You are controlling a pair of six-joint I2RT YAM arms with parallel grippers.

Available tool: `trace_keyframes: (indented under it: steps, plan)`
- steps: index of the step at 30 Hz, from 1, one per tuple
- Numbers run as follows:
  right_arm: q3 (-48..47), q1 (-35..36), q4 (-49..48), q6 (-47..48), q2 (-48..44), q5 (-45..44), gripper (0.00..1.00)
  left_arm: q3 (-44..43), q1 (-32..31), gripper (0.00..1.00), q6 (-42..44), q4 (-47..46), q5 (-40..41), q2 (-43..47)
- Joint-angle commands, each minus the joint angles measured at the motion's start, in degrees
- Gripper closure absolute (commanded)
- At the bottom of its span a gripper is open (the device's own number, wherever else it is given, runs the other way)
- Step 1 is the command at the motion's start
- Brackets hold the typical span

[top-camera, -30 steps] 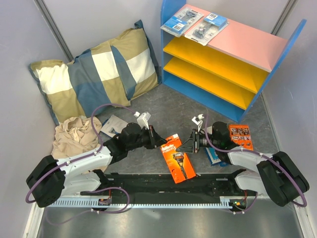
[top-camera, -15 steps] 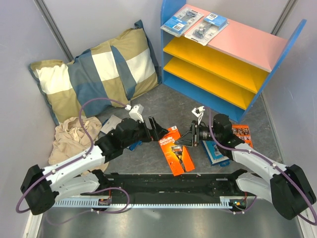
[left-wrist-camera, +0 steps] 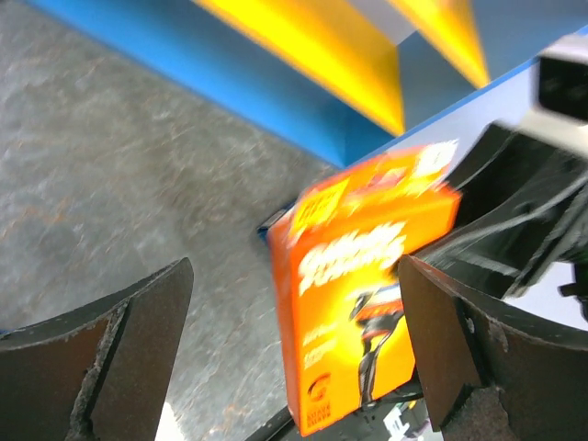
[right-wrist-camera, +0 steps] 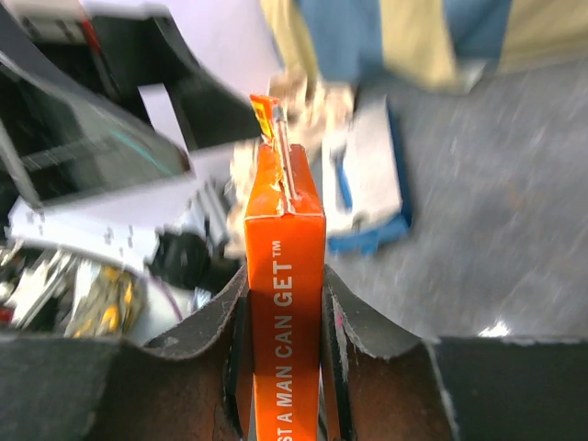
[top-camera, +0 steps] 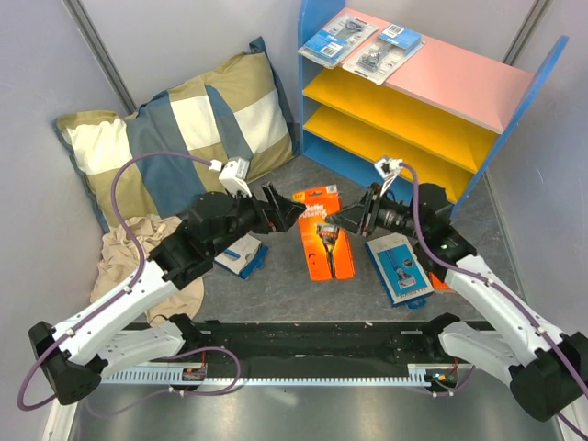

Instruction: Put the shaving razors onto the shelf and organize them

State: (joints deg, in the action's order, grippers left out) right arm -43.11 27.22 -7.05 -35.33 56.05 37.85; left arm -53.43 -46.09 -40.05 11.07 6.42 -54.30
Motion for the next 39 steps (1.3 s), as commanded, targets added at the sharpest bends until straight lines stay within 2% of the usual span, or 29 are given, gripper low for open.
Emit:
trace_keyframes:
  steps: [1,6,13,20,24,26,39]
  plan:
    - [-8.8,-0.6,2.5,-0.7,-4.6,-13.1,0.94,-5.5,1.1,0.0,3.3,1.6,-3.9,-1.6]
    - [-14.5,-0.5,6.3,-1.3,-9.0,-28.2,0.97,-6.6,2.4,0.0,1.6,-1.4,-6.1,-0.9]
    - [-15.6,-0.5,5.9,-3.0,-16.0,-48.0,1.0,-5.5,5.9,0.0,-4.1,-10.4,-17.7,-3.4]
    - [-10.5,-0.6,4.2,-7.5,-26.5,-63.1,1.0,-1.9,6.4,0.0,-11.0,-29.4,-28.6,-9.3]
    - [-9.3,-0.5,3.0,-7.9,-29.0,-64.3,1.0,-1.8,6.3,0.02,-16.4,-43.2,-34.9,-14.8]
    - [-9.6,-0.5,3.0,-7.7,-29.0,-63.9,1.0,-2.0,5.8,0.04,-17.6,-46.9,-37.2,-17.4]
    - [-10.2,-0.5,2.6,-8.3,-28.4,-61.8,1.0,-10.3,1.0,0.06,-21.3,-53.4,-40.2,-26.8]
